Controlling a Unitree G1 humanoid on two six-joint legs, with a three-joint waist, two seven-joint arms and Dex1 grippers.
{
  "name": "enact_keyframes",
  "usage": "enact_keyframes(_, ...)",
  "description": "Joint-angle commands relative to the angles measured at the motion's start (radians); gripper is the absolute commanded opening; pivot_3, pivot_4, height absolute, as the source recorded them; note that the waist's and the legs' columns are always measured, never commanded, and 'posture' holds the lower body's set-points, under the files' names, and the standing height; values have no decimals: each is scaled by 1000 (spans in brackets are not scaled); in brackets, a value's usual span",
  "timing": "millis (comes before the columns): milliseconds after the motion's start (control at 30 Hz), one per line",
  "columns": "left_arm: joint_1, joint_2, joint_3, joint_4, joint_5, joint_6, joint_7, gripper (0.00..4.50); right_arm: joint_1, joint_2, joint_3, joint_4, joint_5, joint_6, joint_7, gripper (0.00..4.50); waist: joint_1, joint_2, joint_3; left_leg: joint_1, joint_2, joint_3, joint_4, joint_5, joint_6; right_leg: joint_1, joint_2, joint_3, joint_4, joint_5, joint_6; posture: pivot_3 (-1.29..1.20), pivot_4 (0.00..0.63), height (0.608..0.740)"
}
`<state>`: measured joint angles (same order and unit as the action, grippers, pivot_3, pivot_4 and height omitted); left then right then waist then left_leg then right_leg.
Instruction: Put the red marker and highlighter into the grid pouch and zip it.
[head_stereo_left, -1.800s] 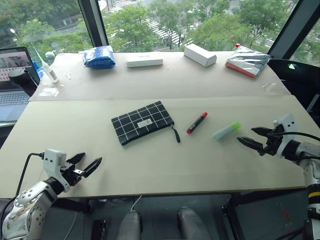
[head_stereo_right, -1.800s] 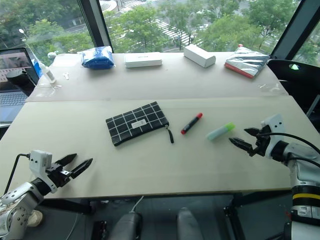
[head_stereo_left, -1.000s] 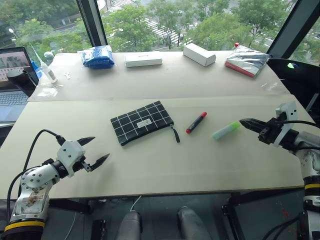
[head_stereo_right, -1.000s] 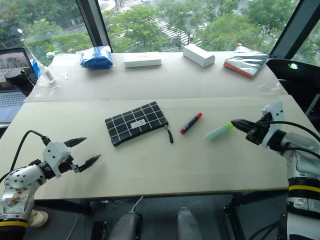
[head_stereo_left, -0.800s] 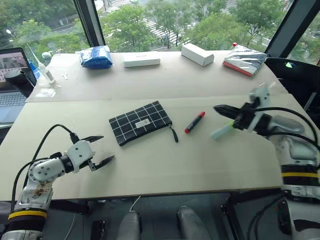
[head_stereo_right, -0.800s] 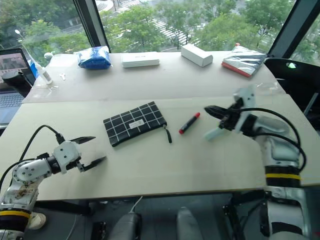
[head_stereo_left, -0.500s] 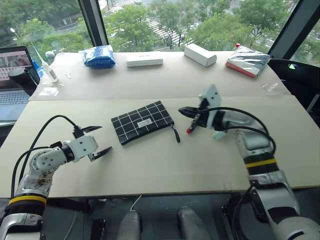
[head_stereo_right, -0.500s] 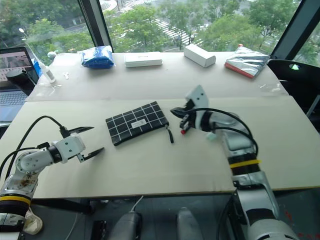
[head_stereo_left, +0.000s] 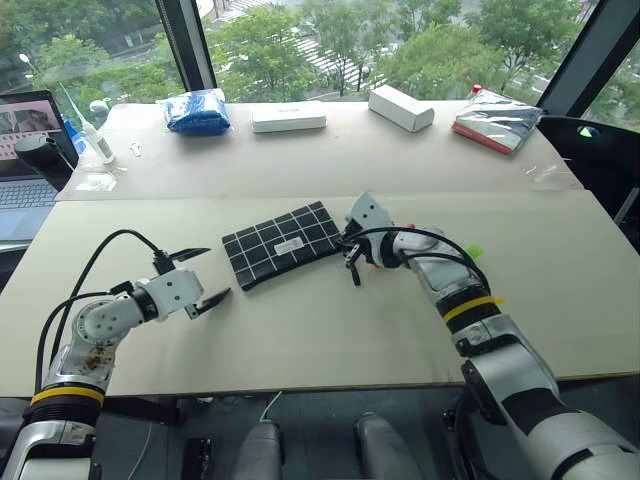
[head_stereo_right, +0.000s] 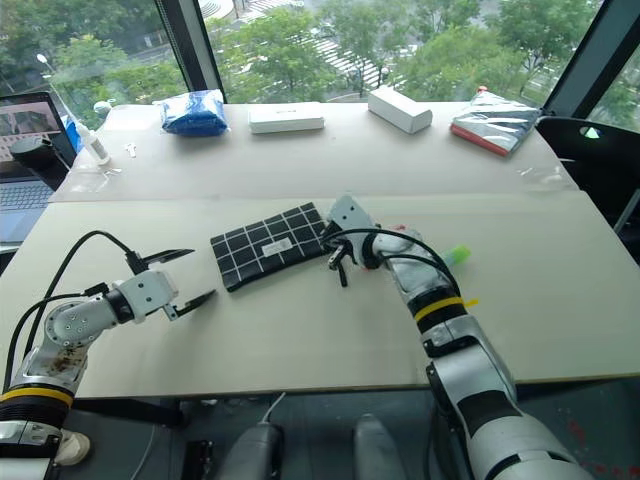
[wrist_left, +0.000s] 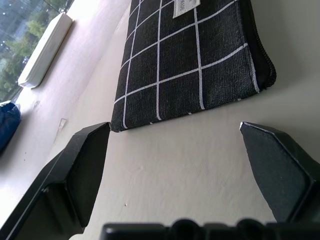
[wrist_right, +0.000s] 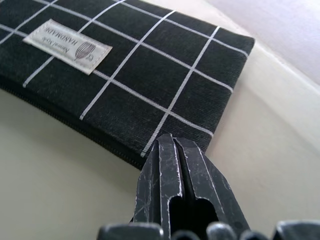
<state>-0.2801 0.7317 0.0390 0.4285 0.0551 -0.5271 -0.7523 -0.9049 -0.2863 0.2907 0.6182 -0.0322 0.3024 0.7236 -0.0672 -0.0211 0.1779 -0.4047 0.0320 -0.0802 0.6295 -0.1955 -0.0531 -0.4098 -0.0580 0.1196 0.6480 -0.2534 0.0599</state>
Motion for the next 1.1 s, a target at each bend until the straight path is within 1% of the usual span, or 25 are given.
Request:
enact_keyframes(33, -12, -13, -20, 8, -8, -21, -2, 4500, -5, 9, 32, -3, -34, -30, 38, 57, 0, 0, 0, 0, 0, 0, 0, 0, 0, 0, 0, 0, 0, 0, 0, 0, 150, 740)
enact_keyframes(300, -45, -24, -53, 51, 5, -62, -15, 4500, 10, 15, 51, 19, -85, -63, 35, 57, 0, 0, 0, 1, 0, 0, 0, 0, 0, 1, 0, 0, 0, 0, 0, 0, 150, 740)
enact_keyframes(367, -76, -20, -78, 103, 53, -115, 4, 4500, 9, 17, 44, 22, -86, -65, 34, 57, 1, 0, 0, 1, 0, 0, 0, 0, 0, 1, 0, 0, 0, 0, 0, 0, 150, 740)
enact_keyframes(500, -150, -10, -135, 242, 185, -266, 96, 4500, 4, 18, 32, 25, -84, -70, 32, 57, 7, 0, -1, 6, 0, 0, 0, 0, 0, 6, 0, -1, 0, 0, 0, 0, 150, 740)
enact_keyframes(700, -225, -4, -190, 384, 263, -402, 175, 4500, 6, 18, 19, 21, -84, -67, 26, 57, 9, 1, -1, 6, 0, 0, 0, 0, 0, 7, 0, -1, 0, 0, 0, 0, 150, 740)
enact_keyframes(767, -242, 9, -193, 409, 259, -419, 176, 4500, 7, 17, 16, 18, -84, -64, 25, 57, 9, 1, -1, 6, 0, 0, 0, 0, 0, 7, 0, -1, 0, 0, 0, 0, 150, 740)
enact_keyframes(1000, -234, 84, -182, 404, 71, -435, -32, 4500, 1, 21, 10, 42, -89, -72, 18, 57, -4, 1, -1, 6, 0, 0, -1, 0, 0, 5, 0, -1, 0, 0, 0, 0, 150, 740)
enact_keyframes(1100, -236, 104, -173, 402, 18, -421, -99, 4500, -7, 25, 5, 55, -90, -77, 15, 57, -6, 1, -1, 6, 0, 0, -2, 0, 0, 4, 0, -1, 0, 0, 0, 0, 150, 740)
